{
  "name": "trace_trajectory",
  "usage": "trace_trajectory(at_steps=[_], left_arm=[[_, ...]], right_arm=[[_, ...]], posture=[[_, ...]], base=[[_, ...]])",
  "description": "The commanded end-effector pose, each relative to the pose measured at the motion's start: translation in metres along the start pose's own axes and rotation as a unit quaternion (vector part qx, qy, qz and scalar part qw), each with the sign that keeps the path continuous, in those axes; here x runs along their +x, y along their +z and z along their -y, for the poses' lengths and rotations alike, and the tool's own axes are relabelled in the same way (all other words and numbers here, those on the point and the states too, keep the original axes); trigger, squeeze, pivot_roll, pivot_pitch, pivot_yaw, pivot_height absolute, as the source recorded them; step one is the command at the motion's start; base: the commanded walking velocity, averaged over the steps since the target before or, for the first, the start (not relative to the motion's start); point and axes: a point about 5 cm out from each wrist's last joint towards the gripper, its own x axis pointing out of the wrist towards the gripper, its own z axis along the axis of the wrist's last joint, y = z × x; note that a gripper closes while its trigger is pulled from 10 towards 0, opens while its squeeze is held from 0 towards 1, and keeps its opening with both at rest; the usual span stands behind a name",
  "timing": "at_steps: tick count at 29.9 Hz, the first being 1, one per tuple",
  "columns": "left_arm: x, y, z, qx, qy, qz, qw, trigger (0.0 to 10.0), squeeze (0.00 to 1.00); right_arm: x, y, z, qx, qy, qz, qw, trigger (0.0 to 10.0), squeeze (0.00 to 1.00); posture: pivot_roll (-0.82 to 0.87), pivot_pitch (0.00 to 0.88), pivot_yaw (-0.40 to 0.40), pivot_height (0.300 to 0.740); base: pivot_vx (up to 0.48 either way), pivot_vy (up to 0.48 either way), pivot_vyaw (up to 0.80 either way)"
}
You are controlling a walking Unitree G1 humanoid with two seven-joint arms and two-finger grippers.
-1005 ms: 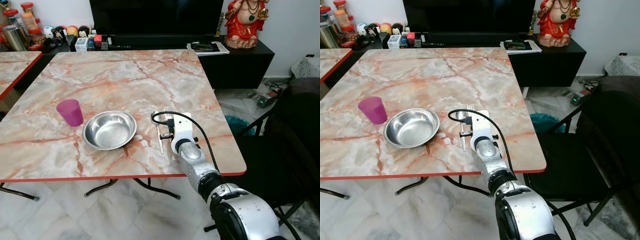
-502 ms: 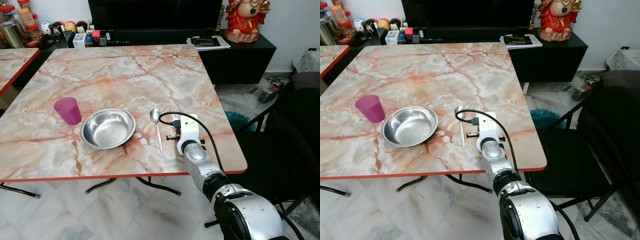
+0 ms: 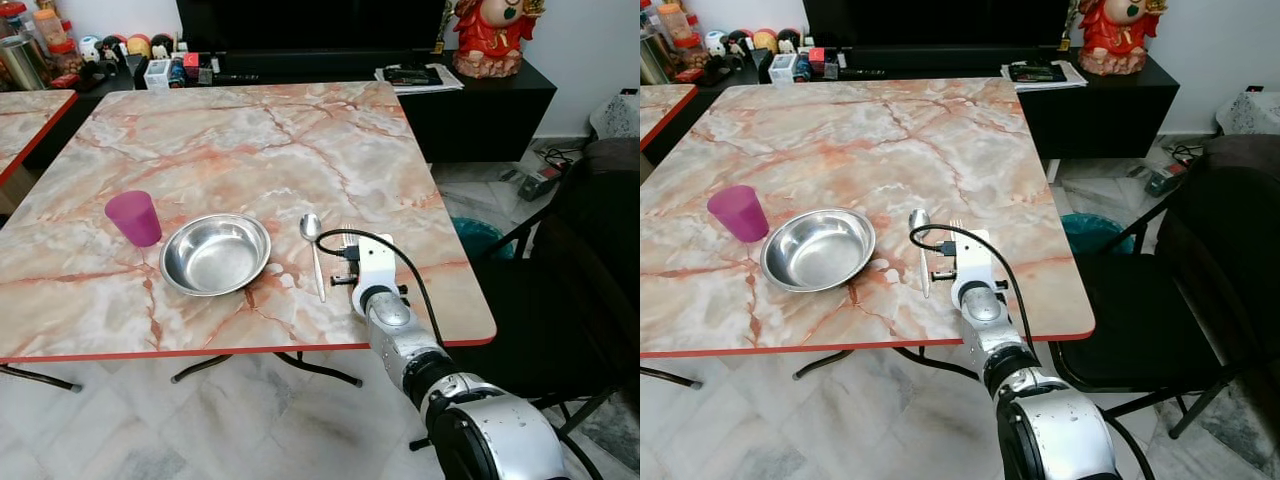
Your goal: Setting the table
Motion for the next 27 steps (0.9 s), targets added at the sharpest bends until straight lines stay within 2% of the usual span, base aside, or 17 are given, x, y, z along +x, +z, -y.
trace_trajectory(at_steps=[1, 3, 6, 16, 20, 24, 27], left_arm=[[0.002, 0.005, 0.004, -0.001, -0.004, 0.007, 1.0, 10.0, 0.0], [0.004, 0.01, 0.006, -0.001, -0.006, 0.01, 1.0, 10.0, 0.0], [0.005, 0.012, 0.007, -0.001, -0.008, 0.012, 1.0, 10.0, 0.0], [0.011, 0.028, 0.019, -0.001, -0.021, 0.015, 1.0, 10.0, 0.0], [0.015, 0.041, 0.028, -0.006, -0.028, 0.026, 0.999, 10.0, 0.0], [0.018, 0.053, 0.034, -0.011, -0.032, 0.033, 0.999, 10.0, 0.0], [0.019, 0.061, 0.037, -0.015, -0.035, 0.04, 0.999, 10.0, 0.0]], right_arm=[[0.0, 0.009, -0.005, 0.002, 0.013, 0.034, 0.999, 10.0, 0.0], [-0.001, 0.011, -0.007, -0.012, 0.022, 0.047, 0.999, 10.0, 0.0], [-0.001, 0.01, -0.006, -0.011, 0.021, 0.047, 0.999, 10.0, 0.0], [0.0, 0.009, 0.009, -0.005, 0.0, 0.048, 0.999, 10.0, 0.0], [0.0, 0.011, 0.018, -0.016, -0.013, 0.052, 0.998, 10.0, 0.0], [0.001, 0.017, 0.025, 0.001, -0.023, 0.063, 0.998, 10.0, 0.0], [0.001, 0.026, 0.029, 0.011, -0.026, 0.091, 0.995, 10.0, 0.0]], posture=[[0.17, 0.092, 0.016, 0.74], [0.16, 0.083, 0.017, 0.74], [0.15, 0.078, 0.018, 0.74], [0.11, 0.036, 0.017, 0.74], [0.09, 0.004, 0.012, 0.74], [0.08, 0.0, 0.007, 0.74], [0.07, 0.0, 0.004, 0.74]], base=[[0.0, 0.0, 0.0], [0.0, 0.0, 0.22], [0.0, 0.0, 0.46], [0.0, 0.0, 0.08], [0.243, 0.0, 0.12], [0.248, 0.0, 0.24], [0.254, 0.0, 0.0]])
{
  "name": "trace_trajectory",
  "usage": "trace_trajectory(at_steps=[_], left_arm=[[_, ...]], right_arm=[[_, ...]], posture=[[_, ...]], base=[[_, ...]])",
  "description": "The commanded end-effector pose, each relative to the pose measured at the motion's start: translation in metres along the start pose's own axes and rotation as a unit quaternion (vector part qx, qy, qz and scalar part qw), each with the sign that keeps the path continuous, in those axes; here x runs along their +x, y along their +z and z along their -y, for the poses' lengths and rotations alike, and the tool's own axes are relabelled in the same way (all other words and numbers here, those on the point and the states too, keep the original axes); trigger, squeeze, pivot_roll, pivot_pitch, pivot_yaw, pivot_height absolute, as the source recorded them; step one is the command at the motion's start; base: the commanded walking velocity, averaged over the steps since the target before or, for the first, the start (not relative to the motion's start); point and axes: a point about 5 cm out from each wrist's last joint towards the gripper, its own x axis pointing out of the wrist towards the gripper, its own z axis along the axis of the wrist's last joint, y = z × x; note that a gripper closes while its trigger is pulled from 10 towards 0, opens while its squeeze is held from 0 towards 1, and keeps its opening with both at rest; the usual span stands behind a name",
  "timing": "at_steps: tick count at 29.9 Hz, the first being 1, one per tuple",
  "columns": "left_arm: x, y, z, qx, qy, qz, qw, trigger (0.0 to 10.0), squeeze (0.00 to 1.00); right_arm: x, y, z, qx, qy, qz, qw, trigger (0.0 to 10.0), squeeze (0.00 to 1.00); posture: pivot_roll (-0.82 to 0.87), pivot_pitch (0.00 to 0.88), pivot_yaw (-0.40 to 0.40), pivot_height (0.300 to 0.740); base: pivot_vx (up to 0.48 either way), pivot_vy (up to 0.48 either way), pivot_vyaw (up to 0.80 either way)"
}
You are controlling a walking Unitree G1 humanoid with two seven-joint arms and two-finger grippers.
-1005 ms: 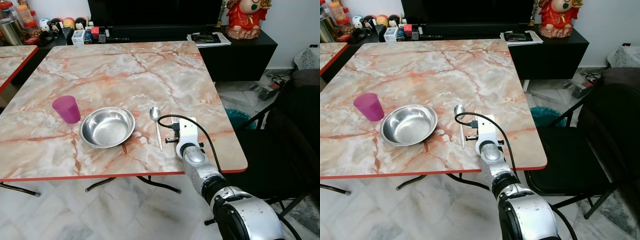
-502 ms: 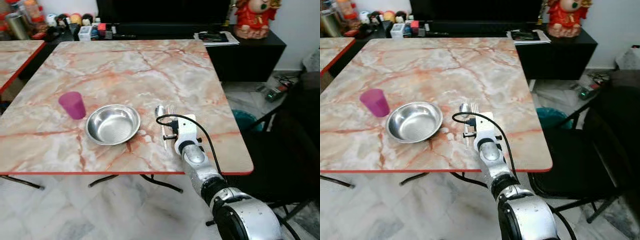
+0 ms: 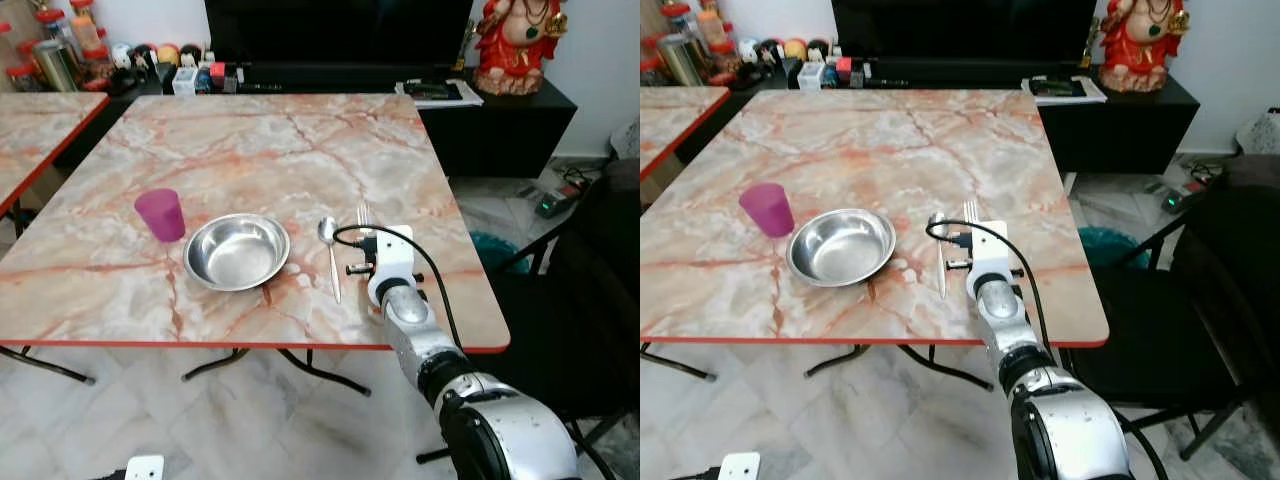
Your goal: Setting the table
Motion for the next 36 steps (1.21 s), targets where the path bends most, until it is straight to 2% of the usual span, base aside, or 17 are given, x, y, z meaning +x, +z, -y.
trace_trajectory(at_steps=[1, 6, 11, 18, 23, 36], left_arm=[[0.002, 0.006, 0.003, 0.002, 0.0, 0.0, 1.0, 10.0, 0.0], [0.005, 0.013, 0.006, 0.0, -0.002, 0.004, 1.0, 10.0, 0.0], [0.004, 0.011, 0.006, 0.0, -0.002, -0.002, 1.0, 10.0, 0.0], [0.006, 0.014, 0.004, 0.003, 0.0, -0.004, 1.0, 10.0, 0.0], [0.007, 0.017, 0.004, 0.006, -0.001, -0.001, 1.0, 10.0, 0.0], [0.009, 0.024, 0.01, 0.006, -0.007, 0.003, 1.0, 10.0, 0.0]], right_arm=[[0.003, 0.019, 0.005, 0.015, -0.007, 0.049, 0.999, 10.0, 0.0], [0.004, 0.03, 0.011, 0.021, -0.014, 0.081, 0.996, 10.0, 0.0], [0.001, 0.029, 0.011, 0.019, -0.011, 0.095, 0.995, 10.0, 0.0], [0.0, 0.024, 0.012, 0.009, -0.01, 0.091, 0.996, 10.0, 0.0], [-0.001, 0.023, 0.011, 0.012, -0.006, 0.091, 0.996, 10.0, 0.0], [-0.001, 0.02, 0.014, 0.012, -0.011, 0.083, 0.996, 10.0, 0.0]], posture=[[0.07, 0.0, 0.003, 0.74], [0.06, 0.0, 0.004, 0.74], [0.06, 0.0, 0.007, 0.74], [0.05, 0.0, 0.013, 0.74], [0.05, 0.0, 0.011, 0.74], [0.04, 0.0, -0.001, 0.74]], base=[[0.251, 0.0, 0.0], [0.253, 0.0, 0.0], [0.254, 0.0, 0.0], [0.272, 0.0, 0.0], [0.272, 0.0, 0.52], [0.275, 0.0, 0.0]])
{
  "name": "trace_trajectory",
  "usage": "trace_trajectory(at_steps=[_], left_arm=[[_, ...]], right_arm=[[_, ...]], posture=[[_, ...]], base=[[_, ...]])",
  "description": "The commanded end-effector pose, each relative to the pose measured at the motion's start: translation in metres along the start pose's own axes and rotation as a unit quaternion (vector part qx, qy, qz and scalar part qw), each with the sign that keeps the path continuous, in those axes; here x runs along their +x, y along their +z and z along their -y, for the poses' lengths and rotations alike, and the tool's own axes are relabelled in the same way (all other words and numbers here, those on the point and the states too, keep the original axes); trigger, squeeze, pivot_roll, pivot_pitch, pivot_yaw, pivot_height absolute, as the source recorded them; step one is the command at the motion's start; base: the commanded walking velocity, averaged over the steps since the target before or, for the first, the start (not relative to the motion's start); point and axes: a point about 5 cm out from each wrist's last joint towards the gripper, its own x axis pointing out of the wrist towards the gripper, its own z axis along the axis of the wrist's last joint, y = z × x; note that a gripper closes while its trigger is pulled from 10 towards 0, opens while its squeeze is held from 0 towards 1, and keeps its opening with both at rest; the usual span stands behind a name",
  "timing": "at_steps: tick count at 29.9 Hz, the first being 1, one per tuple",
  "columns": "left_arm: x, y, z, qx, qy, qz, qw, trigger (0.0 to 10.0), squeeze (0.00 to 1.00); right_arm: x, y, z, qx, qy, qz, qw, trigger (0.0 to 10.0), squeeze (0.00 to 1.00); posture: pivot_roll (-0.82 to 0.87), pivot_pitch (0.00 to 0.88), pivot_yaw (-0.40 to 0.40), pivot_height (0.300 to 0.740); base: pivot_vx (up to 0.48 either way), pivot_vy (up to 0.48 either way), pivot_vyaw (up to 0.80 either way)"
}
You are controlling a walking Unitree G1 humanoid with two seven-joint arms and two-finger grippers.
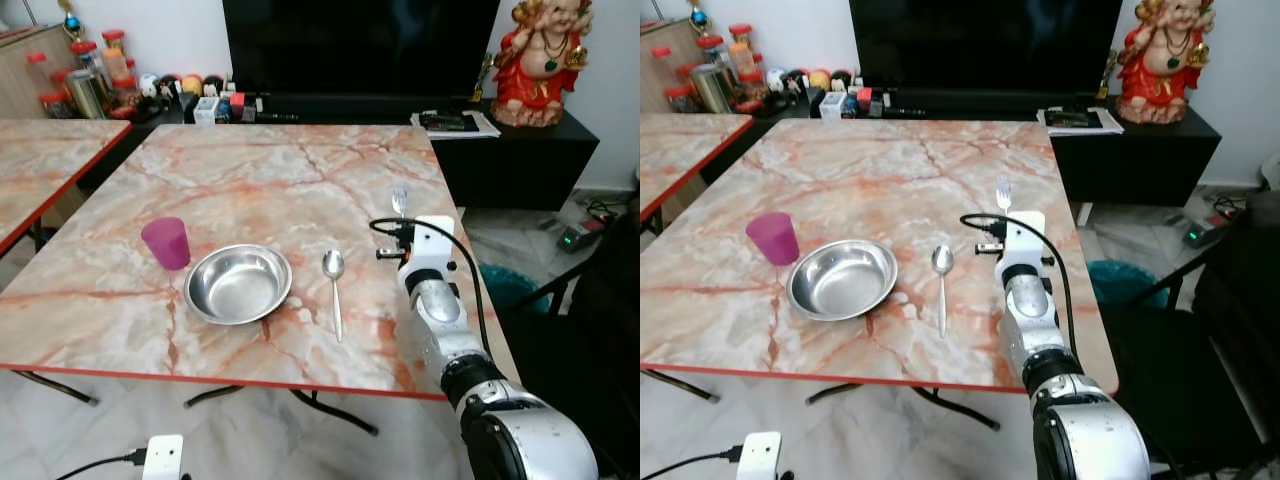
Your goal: Setting the table
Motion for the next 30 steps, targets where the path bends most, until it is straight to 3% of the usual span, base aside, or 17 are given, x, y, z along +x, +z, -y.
trace_trajectory(at_steps=[1, 21, 30], left_arm=[[0.001, 0.001, -0.002, 0.008, 0.001, -0.002, 1.0, 10.0, 0.0], [0.001, 0.003, -0.003, 0.007, 0.002, -0.001, 1.0, 10.0, 0.0], [-0.001, -0.003, -0.002, -0.001, 0.003, -0.007, 1.0, 10.0, 0.0]], right_arm=[[0.003, 0.007, -0.006, 0.0, 0.008, 0.008, 1.0, 10.0, 0.0], [0.001, 0.0, -0.008, 0.005, -0.005, -0.014, 1.0, 10.0, 0.0], [-0.008, -0.021, -0.017, 0.012, -0.021, -0.063, 0.998, 10.0, 0.0]], posture=[[0.04, 0.0, -0.001, 0.74], [0.04, 0.0, -0.005, 0.74], [0.05, 0.0, -0.013, 0.74]], base=[[0.277, 0.0, 0.0], [0.28, 0.0, 0.0], [0.0, 0.0, 0.0]])
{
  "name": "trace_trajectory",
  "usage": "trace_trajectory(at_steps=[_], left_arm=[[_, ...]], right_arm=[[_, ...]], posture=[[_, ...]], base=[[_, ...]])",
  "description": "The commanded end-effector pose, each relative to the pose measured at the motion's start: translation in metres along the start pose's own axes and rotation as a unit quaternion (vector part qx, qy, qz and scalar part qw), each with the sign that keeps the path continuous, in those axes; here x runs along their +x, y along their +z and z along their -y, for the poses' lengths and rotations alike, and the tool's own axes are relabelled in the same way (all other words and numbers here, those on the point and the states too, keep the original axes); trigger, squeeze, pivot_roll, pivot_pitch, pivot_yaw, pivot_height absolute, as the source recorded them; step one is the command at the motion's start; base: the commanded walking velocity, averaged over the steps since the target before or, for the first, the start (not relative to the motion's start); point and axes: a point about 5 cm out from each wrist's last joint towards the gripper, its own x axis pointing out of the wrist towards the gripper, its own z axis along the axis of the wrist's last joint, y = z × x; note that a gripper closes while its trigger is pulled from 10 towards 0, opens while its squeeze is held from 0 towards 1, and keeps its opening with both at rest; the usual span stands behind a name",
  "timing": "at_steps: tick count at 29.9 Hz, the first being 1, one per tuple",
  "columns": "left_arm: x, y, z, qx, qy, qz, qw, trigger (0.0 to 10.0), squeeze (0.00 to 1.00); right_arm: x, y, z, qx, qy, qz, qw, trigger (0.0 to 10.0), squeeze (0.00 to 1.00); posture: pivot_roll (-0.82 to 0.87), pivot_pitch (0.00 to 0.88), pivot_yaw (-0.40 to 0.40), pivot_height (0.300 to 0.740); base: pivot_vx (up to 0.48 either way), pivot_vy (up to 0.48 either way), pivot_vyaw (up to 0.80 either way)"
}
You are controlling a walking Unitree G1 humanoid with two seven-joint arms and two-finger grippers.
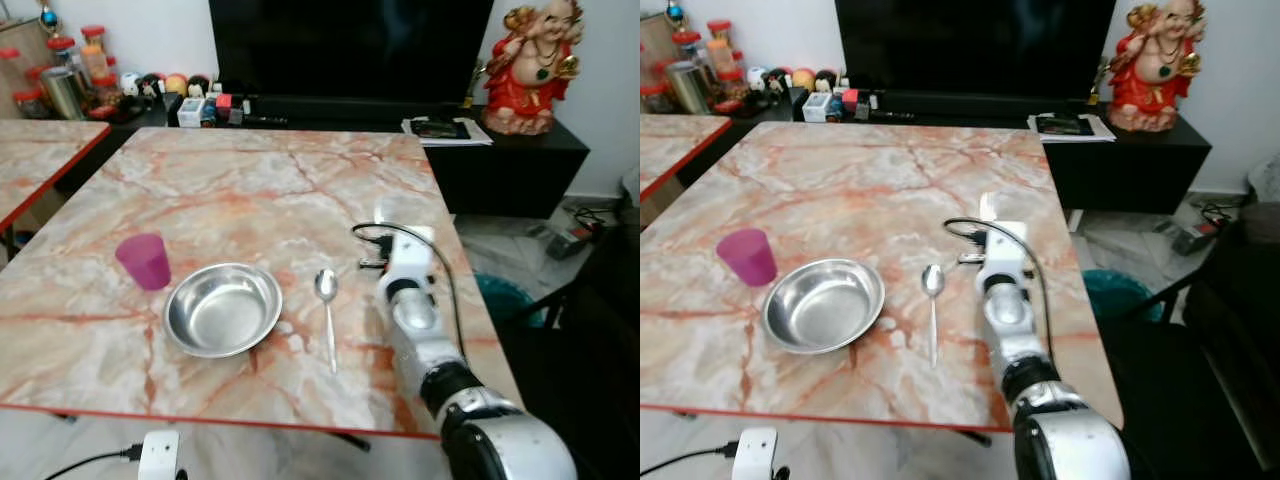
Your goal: Setting the table
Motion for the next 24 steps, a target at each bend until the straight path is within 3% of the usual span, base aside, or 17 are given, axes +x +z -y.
trace_trajectory(at_steps=[1, 8, 24], left_arm=[[-0.002, -0.008, -0.002, 0.001, 0.002, -0.012, 1.0, 10.0, 0.0], [-0.005, -0.019, -0.005, 0.003, 0.003, -0.023, 1.0, 10.0, 0.0], [-0.006, -0.022, -0.003, 0.004, -0.001, -0.028, 1.0, 10.0, 0.0]], right_arm=[[0.0, 0.0, 0.006, 0.0, -0.014, -0.002, 1.0, 10.0, 0.0], [-0.01, -0.025, 0.001, -0.006, -0.043, -0.06, 0.997, 10.0, 0.0], [-0.019, -0.043, 0.006, -0.036, -0.056, -0.112, 0.991, 10.0, 0.0]], posture=[[0.05, 0.0, -0.013, 0.74], [0.05, 0.0, -0.012, 0.74], [0.04, 0.0, -0.015, 0.74]], base=[[0.0, 0.0, 0.0], [0.0, 0.0, 0.0], [0.0, 0.0, 0.0]])
